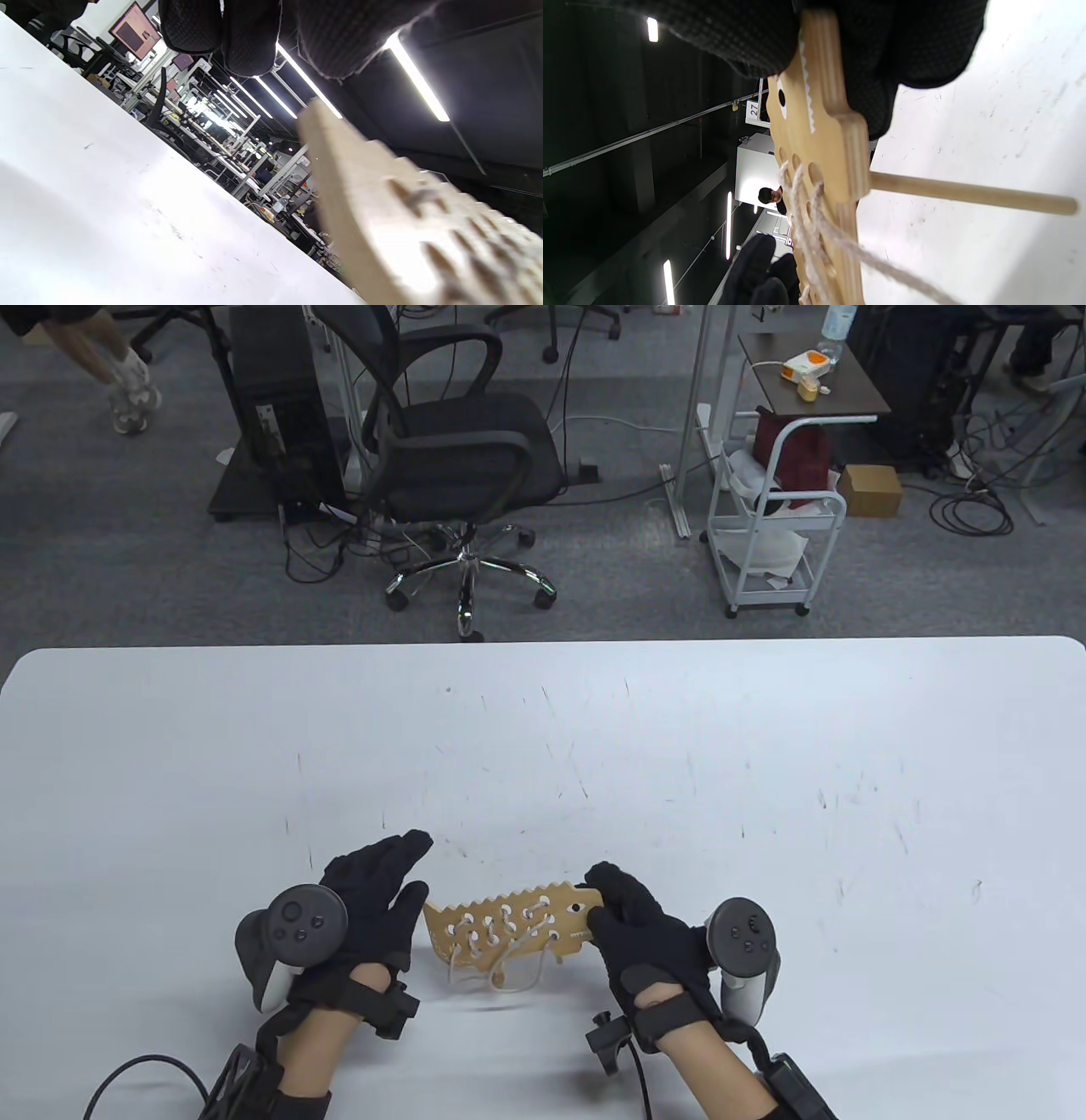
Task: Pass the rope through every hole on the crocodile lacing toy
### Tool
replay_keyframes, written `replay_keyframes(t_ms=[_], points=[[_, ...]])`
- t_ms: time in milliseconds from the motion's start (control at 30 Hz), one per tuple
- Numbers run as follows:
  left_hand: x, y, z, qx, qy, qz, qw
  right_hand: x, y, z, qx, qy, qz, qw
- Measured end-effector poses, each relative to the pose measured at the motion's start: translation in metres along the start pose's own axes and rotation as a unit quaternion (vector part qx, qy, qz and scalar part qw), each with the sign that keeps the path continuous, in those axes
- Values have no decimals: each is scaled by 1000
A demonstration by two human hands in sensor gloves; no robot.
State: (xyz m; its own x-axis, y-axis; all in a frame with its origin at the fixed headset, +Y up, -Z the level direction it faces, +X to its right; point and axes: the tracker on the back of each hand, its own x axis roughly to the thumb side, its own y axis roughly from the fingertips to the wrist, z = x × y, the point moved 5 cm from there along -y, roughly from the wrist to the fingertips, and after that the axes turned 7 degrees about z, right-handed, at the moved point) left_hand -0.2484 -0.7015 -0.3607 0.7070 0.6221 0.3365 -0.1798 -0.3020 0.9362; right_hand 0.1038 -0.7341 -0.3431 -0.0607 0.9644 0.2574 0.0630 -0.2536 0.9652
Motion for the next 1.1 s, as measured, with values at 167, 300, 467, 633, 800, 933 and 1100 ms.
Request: replay_keyframes(t_ms=[167, 300, 467, 633, 800, 933, 1100], points=[[-9, -1, 2, 3, 6, -26, 1000, -1, 0, 5, -10, -36, -8, 999], [-17, -3, 16, -22, 34, -41, 998, -2, 0, 5, -7, -55, -11, 998], [-17, -5, 35, -65, 52, -40, 996, 0, 1, 1, 0, -76, -13, 997], [-12, -5, 53, -108, 86, -28, 990, 1, 2, -3, 8, -100, -16, 995], [-7, -3, 70, -146, 134, -22, 980, 1, 4, -8, 16, -127, -21, 991], [-1, -1, 83, -185, 175, -7, 967, 1, 5, -12, 21, -149, -27, 988], [12, 4, 100, -226, 211, 13, 951, 3, 6, -15, 29, -170, -28, 985]])
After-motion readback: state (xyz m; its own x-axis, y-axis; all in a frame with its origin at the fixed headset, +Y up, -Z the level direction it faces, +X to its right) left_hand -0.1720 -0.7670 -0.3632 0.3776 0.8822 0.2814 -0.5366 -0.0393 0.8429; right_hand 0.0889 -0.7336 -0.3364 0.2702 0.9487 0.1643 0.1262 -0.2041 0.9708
